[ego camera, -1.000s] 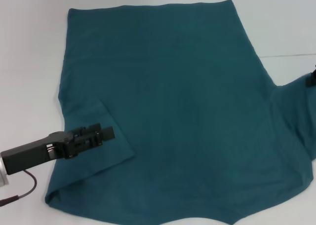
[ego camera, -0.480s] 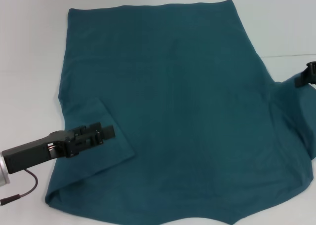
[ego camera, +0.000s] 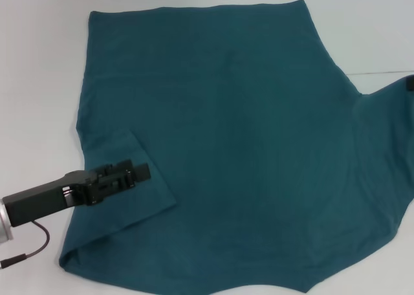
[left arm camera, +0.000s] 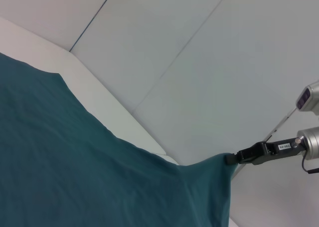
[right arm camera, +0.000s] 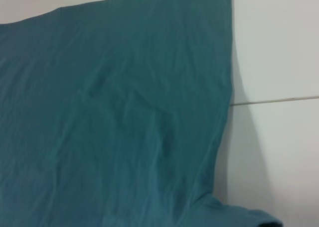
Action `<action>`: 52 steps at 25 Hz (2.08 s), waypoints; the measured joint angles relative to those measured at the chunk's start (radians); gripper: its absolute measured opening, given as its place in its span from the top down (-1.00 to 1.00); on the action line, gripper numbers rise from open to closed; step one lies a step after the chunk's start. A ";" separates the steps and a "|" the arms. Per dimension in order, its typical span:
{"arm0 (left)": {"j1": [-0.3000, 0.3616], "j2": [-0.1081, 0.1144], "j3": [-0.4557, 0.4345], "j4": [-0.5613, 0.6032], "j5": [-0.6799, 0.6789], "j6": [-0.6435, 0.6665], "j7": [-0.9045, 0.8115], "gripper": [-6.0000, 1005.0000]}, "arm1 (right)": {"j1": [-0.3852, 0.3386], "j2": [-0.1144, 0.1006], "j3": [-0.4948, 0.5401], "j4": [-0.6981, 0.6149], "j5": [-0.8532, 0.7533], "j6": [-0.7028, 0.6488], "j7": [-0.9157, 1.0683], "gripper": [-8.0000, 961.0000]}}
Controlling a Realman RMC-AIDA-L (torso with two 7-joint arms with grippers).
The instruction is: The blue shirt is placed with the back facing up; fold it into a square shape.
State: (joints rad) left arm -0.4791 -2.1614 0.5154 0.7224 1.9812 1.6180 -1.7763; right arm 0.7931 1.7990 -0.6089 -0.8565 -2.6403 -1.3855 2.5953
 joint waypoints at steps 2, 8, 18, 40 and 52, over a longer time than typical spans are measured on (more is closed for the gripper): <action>0.001 0.000 0.000 0.000 -0.001 -0.002 0.000 -0.38 | 0.003 0.000 -0.004 0.004 0.000 0.001 -0.002 0.97; -0.003 0.000 0.000 -0.001 -0.001 -0.014 0.000 -0.38 | 0.025 0.017 -0.049 0.057 0.002 -0.003 -0.003 0.97; -0.004 0.000 0.000 -0.002 -0.013 -0.030 0.000 -0.38 | 0.039 0.032 -0.100 0.161 0.006 -0.010 0.000 0.97; 0.005 0.000 0.000 -0.017 -0.036 -0.043 0.004 -0.38 | 0.110 0.108 -0.110 0.284 0.009 0.223 0.131 0.97; 0.005 0.000 0.000 -0.024 -0.036 -0.054 0.008 -0.38 | 0.108 0.112 -0.101 0.290 0.067 0.280 0.193 0.97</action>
State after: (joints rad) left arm -0.4740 -2.1612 0.5154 0.6987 1.9450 1.5643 -1.7681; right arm 0.9010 1.9113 -0.7095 -0.5666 -2.5729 -1.1058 2.7883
